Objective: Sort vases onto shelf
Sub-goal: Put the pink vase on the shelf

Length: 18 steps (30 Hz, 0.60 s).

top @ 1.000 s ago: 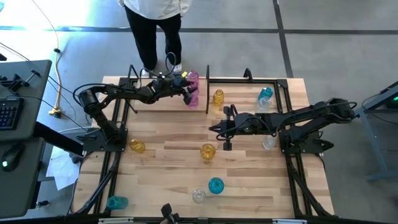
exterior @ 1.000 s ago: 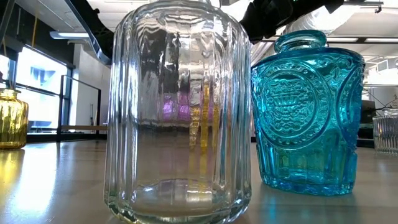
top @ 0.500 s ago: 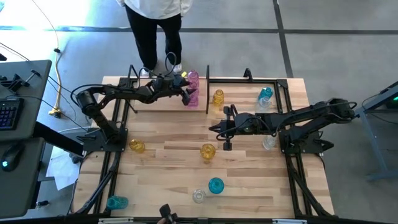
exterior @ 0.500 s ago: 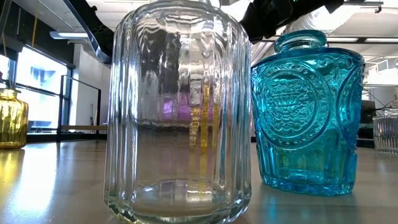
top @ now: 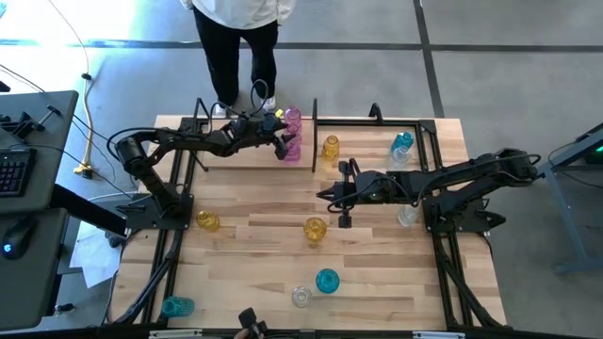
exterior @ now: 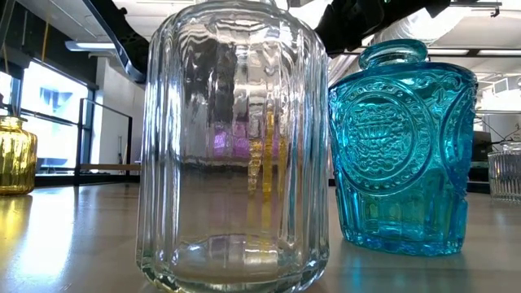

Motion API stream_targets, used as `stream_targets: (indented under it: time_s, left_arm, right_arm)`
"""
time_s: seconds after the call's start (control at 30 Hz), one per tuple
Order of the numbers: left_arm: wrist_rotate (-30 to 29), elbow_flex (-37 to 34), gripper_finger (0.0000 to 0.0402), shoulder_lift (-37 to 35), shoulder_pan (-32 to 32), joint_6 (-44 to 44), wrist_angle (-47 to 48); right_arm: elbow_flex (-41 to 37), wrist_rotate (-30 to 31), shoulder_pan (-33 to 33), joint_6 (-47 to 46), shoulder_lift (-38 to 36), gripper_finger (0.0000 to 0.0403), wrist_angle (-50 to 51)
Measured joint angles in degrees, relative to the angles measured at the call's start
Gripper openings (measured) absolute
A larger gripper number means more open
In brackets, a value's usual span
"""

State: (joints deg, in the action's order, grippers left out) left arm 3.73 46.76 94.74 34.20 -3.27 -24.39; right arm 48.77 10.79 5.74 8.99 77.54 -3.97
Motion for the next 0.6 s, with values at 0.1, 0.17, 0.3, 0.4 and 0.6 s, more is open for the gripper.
stream_targets:
  time_s: [0.1,0.17,0.3,0.4,0.6]
  left_arm:
    - [0.0,0.0,0.0197,-0.2,0.1,-0.4,0.4]
    - [0.0,0.0,0.0197,-1.0,0.4,-1.0,1.2]
    - [-0.4,0.0,0.0197,-3.7,1.0,-2.2,4.1]
    - [-0.7,0.0,0.0195,-5.7,1.3,-3.0,6.2]
    - [-1.4,0.0,0.0173,-6.6,1.3,-3.4,6.9]
  right_arm:
    - [0.0,0.0,0.0,0.0,0.0,0.0,0.1]
    - [0.0,0.0,0.0,0.0,0.0,0.0,0.1]
    - [0.0,0.0,0.0,0.0,0.0,0.0,0.2]
    - [0.0,0.0,0.0,0.0,0.0,0.0,0.2]
    - [0.0,0.0,0.0,0.0,0.0,0.0,0.2]
